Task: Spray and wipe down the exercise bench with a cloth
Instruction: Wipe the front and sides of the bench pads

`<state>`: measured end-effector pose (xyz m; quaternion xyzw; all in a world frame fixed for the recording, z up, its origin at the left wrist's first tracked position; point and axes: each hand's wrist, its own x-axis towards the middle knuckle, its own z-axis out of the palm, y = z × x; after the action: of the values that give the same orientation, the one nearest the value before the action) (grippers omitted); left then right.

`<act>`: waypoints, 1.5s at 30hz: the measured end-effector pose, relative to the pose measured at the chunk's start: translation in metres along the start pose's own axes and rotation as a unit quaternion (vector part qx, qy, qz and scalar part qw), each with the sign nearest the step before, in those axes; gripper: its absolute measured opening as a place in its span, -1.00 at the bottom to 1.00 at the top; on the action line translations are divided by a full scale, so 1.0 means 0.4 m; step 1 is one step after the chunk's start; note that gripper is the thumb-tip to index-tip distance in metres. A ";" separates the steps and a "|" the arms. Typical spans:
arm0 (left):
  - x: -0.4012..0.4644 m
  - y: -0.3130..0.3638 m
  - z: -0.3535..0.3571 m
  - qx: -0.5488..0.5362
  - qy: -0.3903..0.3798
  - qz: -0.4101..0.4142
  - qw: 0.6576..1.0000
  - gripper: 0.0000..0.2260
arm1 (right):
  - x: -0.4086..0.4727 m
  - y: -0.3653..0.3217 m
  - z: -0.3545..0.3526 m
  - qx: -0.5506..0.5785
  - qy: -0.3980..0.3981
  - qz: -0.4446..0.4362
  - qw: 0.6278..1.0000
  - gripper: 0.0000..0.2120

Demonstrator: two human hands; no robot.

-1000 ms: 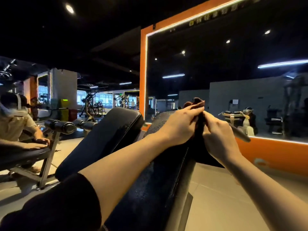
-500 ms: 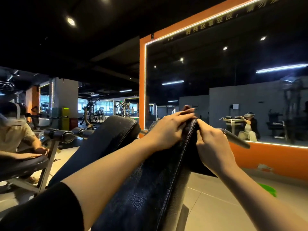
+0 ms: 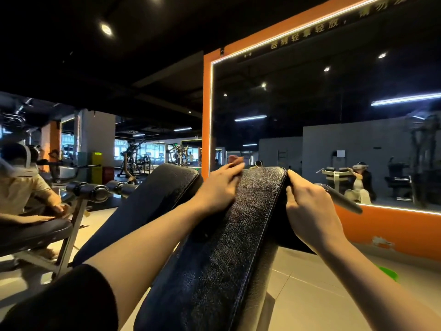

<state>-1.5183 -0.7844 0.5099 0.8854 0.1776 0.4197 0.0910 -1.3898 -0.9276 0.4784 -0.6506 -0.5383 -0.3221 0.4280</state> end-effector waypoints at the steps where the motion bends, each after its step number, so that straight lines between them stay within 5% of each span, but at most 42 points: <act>1: 0.000 -0.017 -0.008 0.000 0.007 -0.042 0.999 -0.60 | 0.001 0.000 0.001 -0.001 0.001 0.003 1.000 -0.85; 8: -0.061 0.153 0.038 -0.012 -0.002 0.123 0.992 -0.58 | -0.006 -0.008 -0.009 0.036 -0.001 -0.021 0.999 -0.84; 15: -0.070 -0.005 -0.008 0.022 0.020 -0.048 0.998 -0.60 | -0.004 -0.015 -0.006 0.006 0.000 0.002 1.000 -0.86; 22: -0.163 0.168 0.041 0.001 0.001 0.116 0.993 -0.56 | -0.014 -0.024 -0.021 0.012 0.017 0.004 1.000 -0.81; 29: -0.226 0.016 -0.014 0.019 0.038 -0.091 0.995 -0.59 | -0.099 -0.088 -0.016 0.029 0.021 0.075 0.997 -0.69; 33: -0.323 0.136 0.022 0.000 0.009 0.076 0.997 -0.55 | -0.175 -0.133 -0.002 0.104 0.034 0.120 0.987 -0.64; 35: -0.361 0.108 0.012 -0.016 -0.002 0.096 0.995 -0.54 | -0.210 -0.148 0.002 0.132 0.039 0.130 0.982 -0.63; 41: -0.354 -0.048 -0.021 -0.026 0.059 -0.173 0.983 -0.61 | -0.289 -0.183 0.028 0.150 0.035 0.145 0.977 -0.60; 45: -0.450 0.099 0.010 -0.015 0.022 0.033 0.999 -0.57 | -0.296 -0.198 0.041 0.147 0.041 0.159 0.976 -0.59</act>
<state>-1.6108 -0.8912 0.3917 0.8800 0.1438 0.4443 0.0867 -1.4929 -0.9589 0.3838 -0.6441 -0.4518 -0.1940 0.5861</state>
